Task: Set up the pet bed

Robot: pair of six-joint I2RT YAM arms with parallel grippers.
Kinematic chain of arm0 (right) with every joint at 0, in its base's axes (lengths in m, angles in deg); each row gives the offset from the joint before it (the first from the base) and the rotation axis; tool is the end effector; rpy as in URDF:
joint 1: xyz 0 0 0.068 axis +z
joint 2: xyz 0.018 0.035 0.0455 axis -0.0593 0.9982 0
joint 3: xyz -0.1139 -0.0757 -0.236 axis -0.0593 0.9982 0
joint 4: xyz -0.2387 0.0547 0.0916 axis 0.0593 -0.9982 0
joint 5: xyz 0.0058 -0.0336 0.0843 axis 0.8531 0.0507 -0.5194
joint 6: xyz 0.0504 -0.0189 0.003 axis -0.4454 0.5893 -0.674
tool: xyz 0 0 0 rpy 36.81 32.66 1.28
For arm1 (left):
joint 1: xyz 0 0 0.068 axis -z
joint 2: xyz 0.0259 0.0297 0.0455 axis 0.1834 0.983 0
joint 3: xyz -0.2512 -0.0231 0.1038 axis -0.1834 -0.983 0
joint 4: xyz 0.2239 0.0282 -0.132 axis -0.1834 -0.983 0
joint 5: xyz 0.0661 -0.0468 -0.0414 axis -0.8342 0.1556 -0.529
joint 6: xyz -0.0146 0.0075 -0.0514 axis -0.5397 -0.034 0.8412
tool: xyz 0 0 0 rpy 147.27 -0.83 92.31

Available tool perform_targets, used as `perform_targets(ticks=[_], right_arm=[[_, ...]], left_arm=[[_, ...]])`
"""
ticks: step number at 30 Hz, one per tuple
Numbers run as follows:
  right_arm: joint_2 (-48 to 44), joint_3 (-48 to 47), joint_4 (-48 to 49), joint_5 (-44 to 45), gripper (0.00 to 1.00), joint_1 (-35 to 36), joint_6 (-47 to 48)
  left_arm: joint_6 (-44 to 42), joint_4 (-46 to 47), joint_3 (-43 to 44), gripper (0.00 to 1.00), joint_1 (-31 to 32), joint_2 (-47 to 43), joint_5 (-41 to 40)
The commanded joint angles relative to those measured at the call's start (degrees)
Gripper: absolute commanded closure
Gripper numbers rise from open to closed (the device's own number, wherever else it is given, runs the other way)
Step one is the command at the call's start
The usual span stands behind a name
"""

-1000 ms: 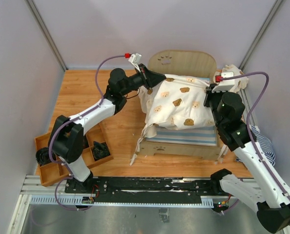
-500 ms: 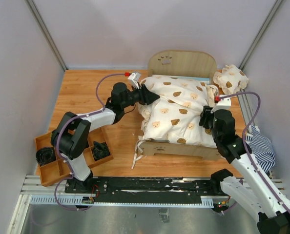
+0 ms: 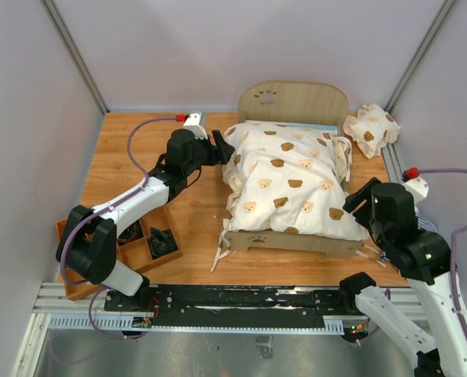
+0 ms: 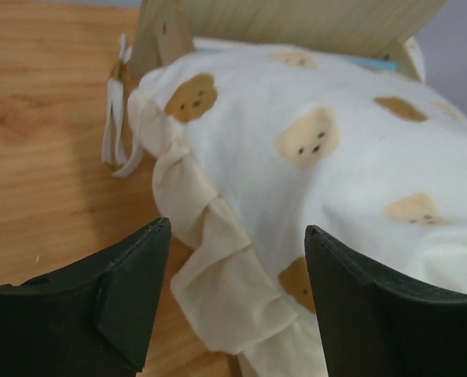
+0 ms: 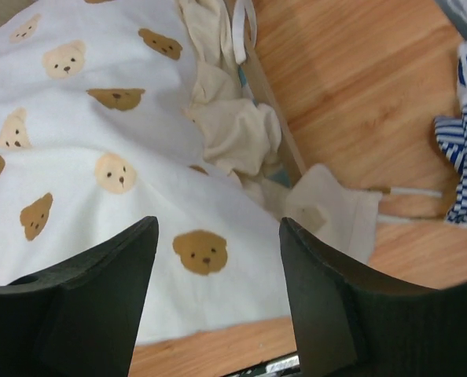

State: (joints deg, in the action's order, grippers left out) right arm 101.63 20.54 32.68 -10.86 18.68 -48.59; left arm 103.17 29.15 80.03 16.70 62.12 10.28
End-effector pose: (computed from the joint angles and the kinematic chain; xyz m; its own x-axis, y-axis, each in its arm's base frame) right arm 0.1046 0.0249 0.3730 -0.3074 0.5703 -0.7617 0.3621 0.8104 0.4606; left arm 0.3112 -0.1622 0.2961 -0.3551 -0.2673 -0.8958 0.3885 0.8294 -0.4015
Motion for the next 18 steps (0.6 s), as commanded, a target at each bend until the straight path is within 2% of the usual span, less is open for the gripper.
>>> perform_targets(ticks=[1, 5, 8, 11, 18], right_arm=[[-4.19, -1.44, -15.79, -4.95, 0.37, -0.66, -20.12], [-9.78, 5.22, -17.81, -10.91, 0.4, -0.66, -29.82], [-13.59, 11.0, -15.23, -14.24, 0.43, -0.72, -34.21], [-14.86, 14.92, -12.47, -16.54, 0.45, -0.72, -35.81], [-10.32, 20.09, -4.7, -17.05, 0.46, -0.69, -35.34]], left_arm=[[1.65, -5.89, -4.2, 0.28, -0.19, -0.26, -2.92], [4.44, -3.1, -6.58, 0.29, -0.37, 1.19, 1.5], [6.69, 0.34, -7.69, 0.3, -0.37, 4.35, 5.79], [8.8, 4.37, -8.5, 0.31, -0.37, 7.69, 8.68], [14.14, 11.86, -8.72, 0.31, -0.37, 14.38, 14.84]])
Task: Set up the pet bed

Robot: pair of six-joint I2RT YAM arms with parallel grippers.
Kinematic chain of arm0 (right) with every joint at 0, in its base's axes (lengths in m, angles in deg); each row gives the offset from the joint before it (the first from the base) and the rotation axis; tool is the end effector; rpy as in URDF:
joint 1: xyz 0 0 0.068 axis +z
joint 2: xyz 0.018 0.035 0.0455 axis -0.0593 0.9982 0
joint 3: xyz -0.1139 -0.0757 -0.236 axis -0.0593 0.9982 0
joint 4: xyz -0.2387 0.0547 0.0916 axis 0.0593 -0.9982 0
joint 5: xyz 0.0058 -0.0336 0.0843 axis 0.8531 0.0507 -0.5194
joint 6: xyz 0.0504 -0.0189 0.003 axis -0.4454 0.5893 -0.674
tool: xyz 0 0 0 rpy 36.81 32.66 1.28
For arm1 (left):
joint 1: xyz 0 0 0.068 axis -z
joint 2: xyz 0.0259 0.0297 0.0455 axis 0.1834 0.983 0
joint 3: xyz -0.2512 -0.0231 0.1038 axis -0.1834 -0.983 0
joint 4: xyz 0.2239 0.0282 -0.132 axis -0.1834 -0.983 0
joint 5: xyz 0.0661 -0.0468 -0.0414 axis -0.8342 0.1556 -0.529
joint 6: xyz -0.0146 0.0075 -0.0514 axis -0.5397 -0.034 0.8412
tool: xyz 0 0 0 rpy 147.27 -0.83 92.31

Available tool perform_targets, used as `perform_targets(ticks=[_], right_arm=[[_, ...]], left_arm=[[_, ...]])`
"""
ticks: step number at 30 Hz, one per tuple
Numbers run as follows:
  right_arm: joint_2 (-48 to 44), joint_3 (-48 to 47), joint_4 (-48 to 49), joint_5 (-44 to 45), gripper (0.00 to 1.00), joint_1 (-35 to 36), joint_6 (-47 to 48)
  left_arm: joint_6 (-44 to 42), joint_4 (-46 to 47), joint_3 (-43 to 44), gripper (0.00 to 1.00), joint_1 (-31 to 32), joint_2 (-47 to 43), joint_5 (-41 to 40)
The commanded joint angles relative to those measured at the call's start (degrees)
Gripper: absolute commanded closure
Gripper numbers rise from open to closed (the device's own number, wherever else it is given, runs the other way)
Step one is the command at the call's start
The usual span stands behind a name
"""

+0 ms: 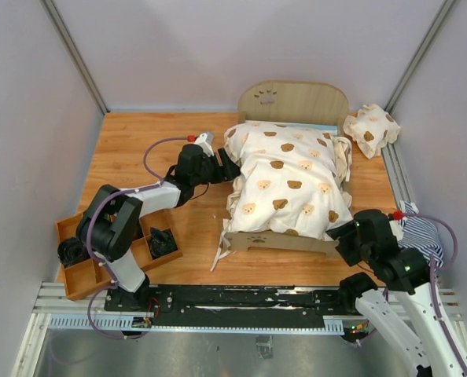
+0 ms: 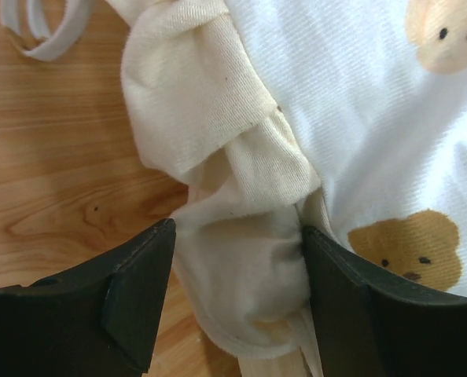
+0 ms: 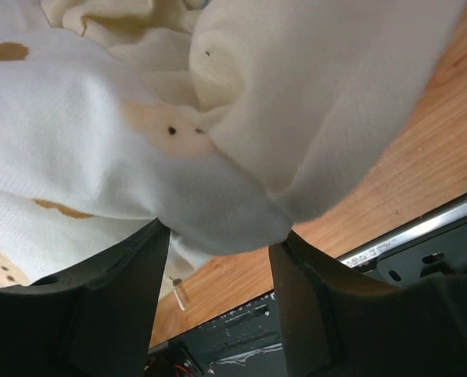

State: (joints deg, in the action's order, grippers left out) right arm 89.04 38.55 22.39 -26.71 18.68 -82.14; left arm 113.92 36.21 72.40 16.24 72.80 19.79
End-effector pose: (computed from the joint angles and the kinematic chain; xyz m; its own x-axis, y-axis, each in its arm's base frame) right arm 0.0704 0.0210 0.2791 -0.3588 0.8965 -0.2599 0.6187 0.4370 0.6529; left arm 0.3199 -0.1700 0.2013 -0.6263 -0.3019 -0.7188 0.3168 0.7439 -0.5885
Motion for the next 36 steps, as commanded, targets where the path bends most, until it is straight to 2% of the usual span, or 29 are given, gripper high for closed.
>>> perform_targets(ticks=[1, 4, 6, 7, 8, 12, 14, 21, 27, 29, 33, 36], right_arm=[[3.09, 2.61, 6.41, -1.19, 0.46, -0.63, -1.67], [4.83, 3.72, 7.1, -0.68, 0.54, -0.66, -0.68], [4.91, 4.52, 7.08, 0.14, 0.65, -0.64, -0.27], [4.64, 4.84, 7.08, 0.65, 0.71, -0.63, -0.16], [4.22, 5.11, 7.26, 1.2, 0.75, -0.64, 0.33], [2.48, 5.98, 8.64, 4.39, 0.82, -0.64, 5.23], [2.43, 6.74, 9.95, 4.99, 0.83, -0.69, 9.5], [7.2, 9.37, 27.08, -3.1, 0.87, -0.71, 30.33], [13.52, 10.44, 43.02, -3.31, 0.85, -0.73, 41.58], [16.57, 9.7, 47.77, -2.25, 0.84, -0.72, 45.53], [25.65, 5.96, 50.92, 2.99, 0.83, -2.11, 50.66], [31.52, 3.83, 54.06, 2.22, 0.83, -4.45, 52.79]], left_arm=[[4.52, 6.62, -1.83, 0.31, 0.09, 4.3, 6.52], [8.73, 11.55, -3.64, 0.31, 0.09, 6.15, 10.77], [10.87, 14.18, -4.89, 0.34, 0.09, 7.3, 13.22], [11.45, 14.87, -5.54, 0.39, 0.09, 7.53, 13.88], [11.75, 15.34, -6.22, 0.49, 0.09, 7.52, 13.91], [11.78, 16.04, -10.77, 0.88, 0.09, 3.54, 11.74], [11.43, 15.33, -14.13, 0.99, 0.0, 0.28, 9.6], [11.91, 9.78, -24.99, 1.0, 0.0, -12.68, 0.42], [15.77, 9.91, -32.57, 1.0, 0.08, -22.53, -4.26], [15.86, 9.93, -32.35, 0.97, 0.09, -23.34, -4.44], [15.33, 10.19, -29.23, 0.88, 0.15, -20.35, -3.38], [15.4, 11.5, -26.76, 0.8, 0.6, -17.24, -2.63]])
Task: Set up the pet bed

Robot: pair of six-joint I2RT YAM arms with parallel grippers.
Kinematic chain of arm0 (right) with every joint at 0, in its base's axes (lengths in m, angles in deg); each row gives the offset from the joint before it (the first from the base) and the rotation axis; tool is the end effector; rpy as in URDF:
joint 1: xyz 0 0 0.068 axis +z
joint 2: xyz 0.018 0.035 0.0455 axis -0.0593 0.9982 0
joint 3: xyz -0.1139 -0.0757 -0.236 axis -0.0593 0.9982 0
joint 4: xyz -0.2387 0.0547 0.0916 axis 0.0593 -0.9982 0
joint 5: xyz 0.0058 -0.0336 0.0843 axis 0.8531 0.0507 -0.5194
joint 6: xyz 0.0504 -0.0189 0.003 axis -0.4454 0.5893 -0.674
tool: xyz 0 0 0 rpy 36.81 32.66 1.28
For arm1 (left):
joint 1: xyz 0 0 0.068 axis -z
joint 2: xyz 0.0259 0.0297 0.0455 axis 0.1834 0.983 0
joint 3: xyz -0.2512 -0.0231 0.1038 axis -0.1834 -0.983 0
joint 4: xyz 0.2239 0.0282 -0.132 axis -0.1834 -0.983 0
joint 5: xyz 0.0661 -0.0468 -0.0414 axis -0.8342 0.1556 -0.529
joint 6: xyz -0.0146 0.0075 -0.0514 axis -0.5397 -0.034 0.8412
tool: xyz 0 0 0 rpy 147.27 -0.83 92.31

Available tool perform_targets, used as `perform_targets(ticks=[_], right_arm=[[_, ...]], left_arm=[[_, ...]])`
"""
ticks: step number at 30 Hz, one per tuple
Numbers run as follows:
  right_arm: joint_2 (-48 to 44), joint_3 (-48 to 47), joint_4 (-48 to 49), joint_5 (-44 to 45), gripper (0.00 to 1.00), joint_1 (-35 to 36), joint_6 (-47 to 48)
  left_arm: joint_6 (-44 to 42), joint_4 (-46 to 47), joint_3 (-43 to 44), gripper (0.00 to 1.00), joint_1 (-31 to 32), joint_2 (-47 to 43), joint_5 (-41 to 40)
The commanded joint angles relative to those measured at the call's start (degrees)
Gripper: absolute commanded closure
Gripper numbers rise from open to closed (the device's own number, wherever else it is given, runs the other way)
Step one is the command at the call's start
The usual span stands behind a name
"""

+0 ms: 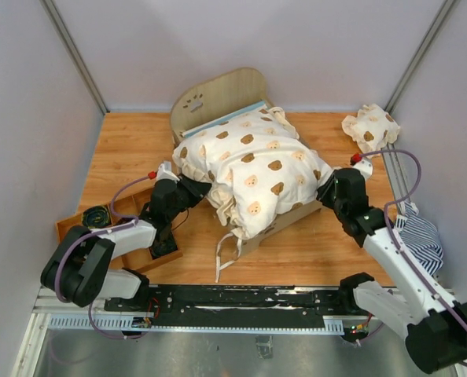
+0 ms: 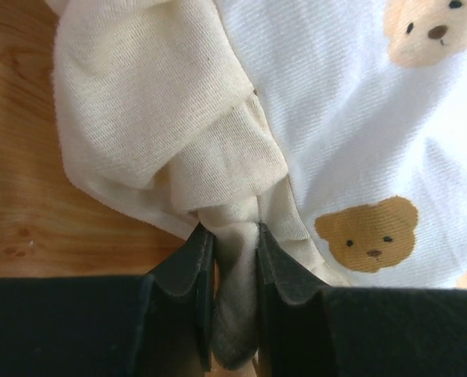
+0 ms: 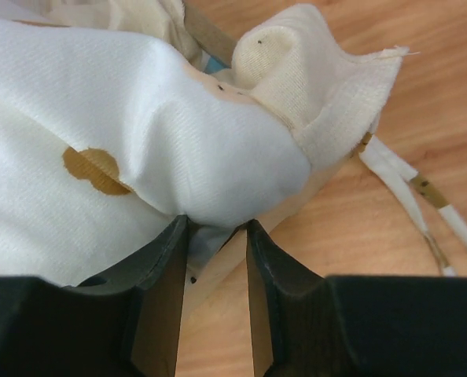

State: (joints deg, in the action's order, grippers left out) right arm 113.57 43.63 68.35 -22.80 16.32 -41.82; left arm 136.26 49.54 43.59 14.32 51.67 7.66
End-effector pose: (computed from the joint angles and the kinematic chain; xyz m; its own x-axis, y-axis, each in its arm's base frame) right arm 0.1885 0.0577 0.2685 -0.4365 0.4966 -0.7502 0.2138 0.8672 0.4497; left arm 0.2270 -0.1053 0.1760 -0.4947 -0.6920 -0.5257 0.0146 0.5982 -0.8012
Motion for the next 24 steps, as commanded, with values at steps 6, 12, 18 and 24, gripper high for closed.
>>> perform_targets(ticks=[6, 12, 18, 24], right_arm=[[14.99, -6.28, 11.46, -5.37, 0.82, -8.07, 16.38], [15.63, -20.98, -13.62, -8.16, 0.48, -9.07, 23.03], [3.73, -17.63, -20.7, -15.88, 0.4, -5.69, 23.18], [-10.69, -9.7, -15.78, -20.1, 0.49, 7.92, 16.01]], left_arm=[[-7.35, -3.32, 5.05, 0.51, 2.54, 5.36, 8.04], [-15.09, -24.68, 10.5, 0.35, 2.54, -5.11, -4.59], [-20.3, -35.39, 14.39, 0.27, 2.54, -14.19, -6.37], [-18.75, -31.48, 13.96, 0.26, 2.75, -15.27, 10.37]])
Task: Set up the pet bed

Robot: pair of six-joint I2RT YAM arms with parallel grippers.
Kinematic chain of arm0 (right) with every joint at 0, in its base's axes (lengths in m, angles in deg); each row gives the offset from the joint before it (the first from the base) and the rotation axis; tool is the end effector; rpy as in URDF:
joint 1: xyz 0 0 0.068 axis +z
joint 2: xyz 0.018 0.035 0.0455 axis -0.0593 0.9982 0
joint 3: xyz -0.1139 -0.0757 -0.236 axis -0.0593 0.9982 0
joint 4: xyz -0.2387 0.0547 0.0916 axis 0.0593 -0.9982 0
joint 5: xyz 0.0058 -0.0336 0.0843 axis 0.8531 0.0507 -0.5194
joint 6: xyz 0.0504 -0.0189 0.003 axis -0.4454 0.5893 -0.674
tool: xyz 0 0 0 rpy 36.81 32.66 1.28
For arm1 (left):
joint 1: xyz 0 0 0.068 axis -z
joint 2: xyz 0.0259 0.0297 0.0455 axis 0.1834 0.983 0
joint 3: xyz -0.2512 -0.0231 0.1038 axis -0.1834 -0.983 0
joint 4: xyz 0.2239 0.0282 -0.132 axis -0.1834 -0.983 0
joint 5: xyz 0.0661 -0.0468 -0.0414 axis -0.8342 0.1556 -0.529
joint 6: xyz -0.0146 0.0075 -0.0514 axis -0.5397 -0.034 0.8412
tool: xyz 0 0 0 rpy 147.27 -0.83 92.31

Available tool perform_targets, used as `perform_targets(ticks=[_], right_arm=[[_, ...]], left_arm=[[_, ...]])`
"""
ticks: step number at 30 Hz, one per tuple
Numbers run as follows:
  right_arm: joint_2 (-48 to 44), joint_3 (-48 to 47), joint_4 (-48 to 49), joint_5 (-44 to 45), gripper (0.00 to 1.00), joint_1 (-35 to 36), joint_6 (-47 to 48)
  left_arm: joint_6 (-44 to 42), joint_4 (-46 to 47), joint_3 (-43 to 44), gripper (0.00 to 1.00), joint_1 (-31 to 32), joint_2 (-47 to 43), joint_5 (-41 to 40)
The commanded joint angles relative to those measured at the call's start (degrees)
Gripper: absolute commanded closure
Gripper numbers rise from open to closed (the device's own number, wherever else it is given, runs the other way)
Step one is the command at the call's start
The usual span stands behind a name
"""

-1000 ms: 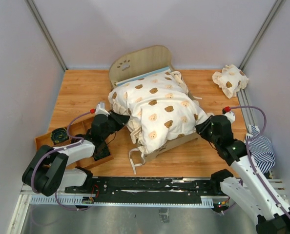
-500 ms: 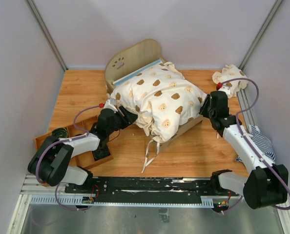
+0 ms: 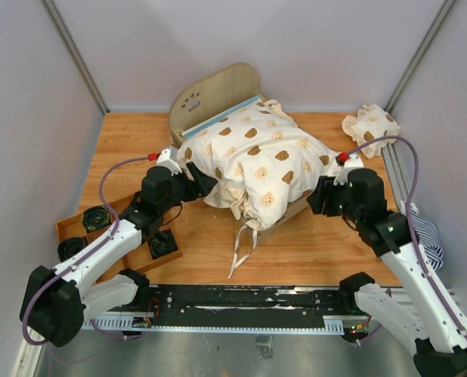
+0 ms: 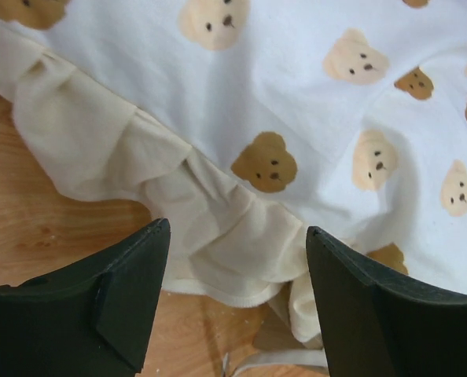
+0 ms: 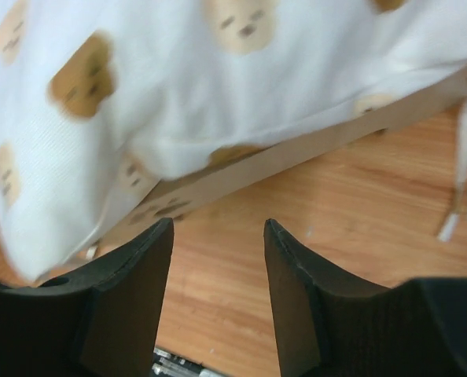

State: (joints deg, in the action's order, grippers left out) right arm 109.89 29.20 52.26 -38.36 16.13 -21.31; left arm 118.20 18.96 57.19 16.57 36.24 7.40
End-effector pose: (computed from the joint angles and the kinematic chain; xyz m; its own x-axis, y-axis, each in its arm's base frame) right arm 0.1626 0.0579 0.3380 -0.5310 0.1580 -0.8325 -0.1768 0.9402 0.2912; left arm 0.2116 -0.1083 0.2601 -0.4995 -0.4459 -0.7428 0.1805 0.7850 -0.5926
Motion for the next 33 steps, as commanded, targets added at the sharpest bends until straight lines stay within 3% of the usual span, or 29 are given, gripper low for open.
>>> perform_targets(ticks=[1, 6, 12, 16, 20, 22, 23, 25, 27, 28, 29, 33], right_arm=[[-9.41, 6.77, 2.63, -4.3, 0.52, 11.12, -6.6], [-13.74, 17.28, 14.56, -0.37, 0.58, 26.39, -12.75], [-6.35, 21.74, 25.23, 12.84, 0.56, 44.8, -14.48], [0.96, 21.97, 31.99, 21.23, 0.52, 51.75, -13.92], [9.24, 20.76, 34.87, 25.49, 0.51, 52.54, -14.03], [12.07, 19.43, 35.75, 27.39, 0.52, 52.54, -13.13], [13.2, 18.68, 35.27, 28.94, 0.54, 52.55, -12.98], [14.42, 16.51, 32.92, 32.05, 0.62, 52.54, -13.22], [14.21, 15.57, 31.92, 33.65, 0.83, 52.54, -12.22], [13.71, 15.31, 31.87, 33.91, 0.95, 52.54, -11.35], [12.94, 15.02, 31.92, 33.91, 0.99, 52.54, -10.28], [9.24, 13.18, 31.54, 33.99, 1.0, 52.5, -3.65]], left_arm=[[-0.12, 0.13, 0.09, 0.26, 0.65, 0.38, 12.62], [0.66, 2.57, -0.61, 0.23, 3.4, 2.49, 15.11], [-0.58, 4.73, -1.12, 0.21, 4.76, 7.41, 10.95], [-2.59, 4.36, 1.09, 0.23, 4.72, 10.52, 5.51], [-4.29, 5.68, 3.15, 0.42, 4.69, 11.58, 2.21], [-5.15, 5.66, 4.51, 0.66, 4.74, 11.73, 1.89], [-5.32, 5.46, 5.28, 0.74, 4.71, 11.66, 1.64], [-5.78, 4.73, 6.74, 0.84, 4.74, 11.33, 0.69], [-6.51, 4.22, 8.1, 0.96, 4.78, 11.03, -0.7], [-7.14, 4.1, 8.58, 0.99, 4.74, 11.01, -1.65], [-7.74, 3.97, 9.59, 1.0, 4.69, 11.07, -2.66], [-10.87, 3.18, 13.99, 1.0, 4.68, 12.59, -8.54]])
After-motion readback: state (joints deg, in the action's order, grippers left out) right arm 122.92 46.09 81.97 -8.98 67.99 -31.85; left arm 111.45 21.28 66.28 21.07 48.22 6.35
